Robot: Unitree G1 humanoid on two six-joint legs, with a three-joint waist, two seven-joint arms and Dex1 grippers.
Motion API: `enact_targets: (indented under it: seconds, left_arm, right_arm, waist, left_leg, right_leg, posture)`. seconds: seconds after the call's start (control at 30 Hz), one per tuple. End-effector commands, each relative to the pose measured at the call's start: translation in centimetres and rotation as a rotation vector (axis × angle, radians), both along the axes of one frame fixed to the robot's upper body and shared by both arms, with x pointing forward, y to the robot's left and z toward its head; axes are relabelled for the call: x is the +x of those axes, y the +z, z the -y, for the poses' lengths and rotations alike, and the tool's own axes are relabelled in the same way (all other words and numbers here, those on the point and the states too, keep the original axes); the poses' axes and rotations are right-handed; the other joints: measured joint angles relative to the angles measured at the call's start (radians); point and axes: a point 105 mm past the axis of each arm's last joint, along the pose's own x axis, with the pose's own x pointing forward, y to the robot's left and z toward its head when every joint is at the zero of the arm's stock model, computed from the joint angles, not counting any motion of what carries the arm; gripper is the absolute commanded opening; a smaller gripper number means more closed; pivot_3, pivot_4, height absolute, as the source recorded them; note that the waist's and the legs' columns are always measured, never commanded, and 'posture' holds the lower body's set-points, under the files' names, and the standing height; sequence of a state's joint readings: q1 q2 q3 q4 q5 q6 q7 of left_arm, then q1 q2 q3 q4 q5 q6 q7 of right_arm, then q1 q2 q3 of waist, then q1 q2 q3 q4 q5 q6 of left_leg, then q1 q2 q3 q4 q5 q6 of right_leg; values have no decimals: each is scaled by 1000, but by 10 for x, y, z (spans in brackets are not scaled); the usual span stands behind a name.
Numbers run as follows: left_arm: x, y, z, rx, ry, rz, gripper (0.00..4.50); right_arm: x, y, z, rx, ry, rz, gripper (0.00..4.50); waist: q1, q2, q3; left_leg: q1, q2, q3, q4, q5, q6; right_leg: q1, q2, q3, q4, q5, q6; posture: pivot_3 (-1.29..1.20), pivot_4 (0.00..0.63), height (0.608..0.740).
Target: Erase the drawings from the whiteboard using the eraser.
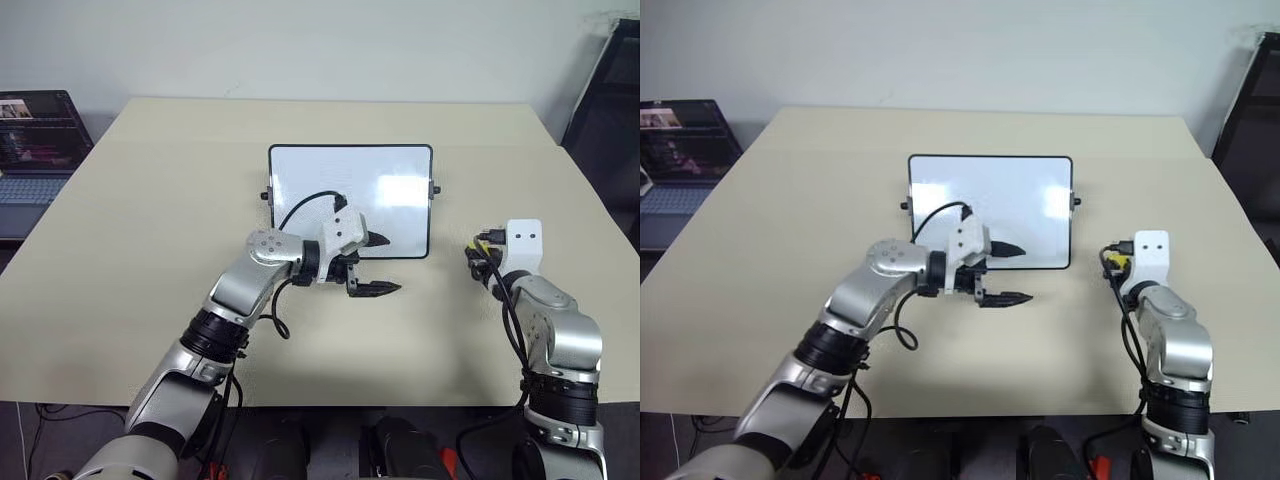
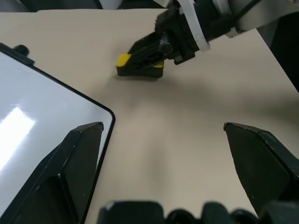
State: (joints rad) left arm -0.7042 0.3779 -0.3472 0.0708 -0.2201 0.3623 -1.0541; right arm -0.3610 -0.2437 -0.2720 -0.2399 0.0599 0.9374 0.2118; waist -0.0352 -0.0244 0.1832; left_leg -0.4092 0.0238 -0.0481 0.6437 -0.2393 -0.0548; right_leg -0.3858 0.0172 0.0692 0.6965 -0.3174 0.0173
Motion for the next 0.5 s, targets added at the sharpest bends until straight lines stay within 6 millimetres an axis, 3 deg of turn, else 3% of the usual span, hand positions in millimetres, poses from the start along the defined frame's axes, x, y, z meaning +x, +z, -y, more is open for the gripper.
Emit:
enact_targets:
  seconds: [0.03, 0.23, 0.27, 0.4, 0.5]
  left_arm:
    - [-4, 11, 6, -19, -38, 45, 4500]
    - [-1, 13, 11, -29, -34, 56, 4500]
    - [-1, 13, 11, -32, -34, 57, 4500]
    - [-3, 13, 5, -44, -27, 60, 4500]
    - [1, 11, -14, -59, 56, 46, 4500]
  right_arm:
    - [0, 8, 7, -16, -22, 40, 2195]
    - [1, 6, 13, -1, -49, 49, 4315]
    - [1, 6, 14, 0, -51, 54, 4485]
    - [-2, 30, 14, -28, -54, 166, 4485]
    - [-13, 48, -1, -37, 26, 236, 4485]
  waist:
    - [0, 0, 0]
    - [0, 0, 0]
    - [0, 0, 0]
    - [0, 0, 0]
    - [-6, 0, 0]
  left_leg:
    - [0, 0, 0, 0, 0, 0]
    - [0, 0, 0, 0, 0, 0]
    - [0, 0, 0, 0, 0, 0]
    - [0, 0, 0, 0, 0, 0]
    - [0, 1, 0, 0, 0, 0]
  right_leg:
    - [0, 0, 0, 0, 0, 0]
    - [0, 0, 0, 0, 0, 0]
    - [0, 0, 0, 0, 0, 0]
    - [0, 0, 0, 0, 0, 0]
    - [0, 0, 0, 1, 0, 0]
  posture:
    - [0, 150, 740]
    - [0, 150, 740]
    - [0, 150, 740]
    - [0, 150, 740]
    - [0, 150, 740]
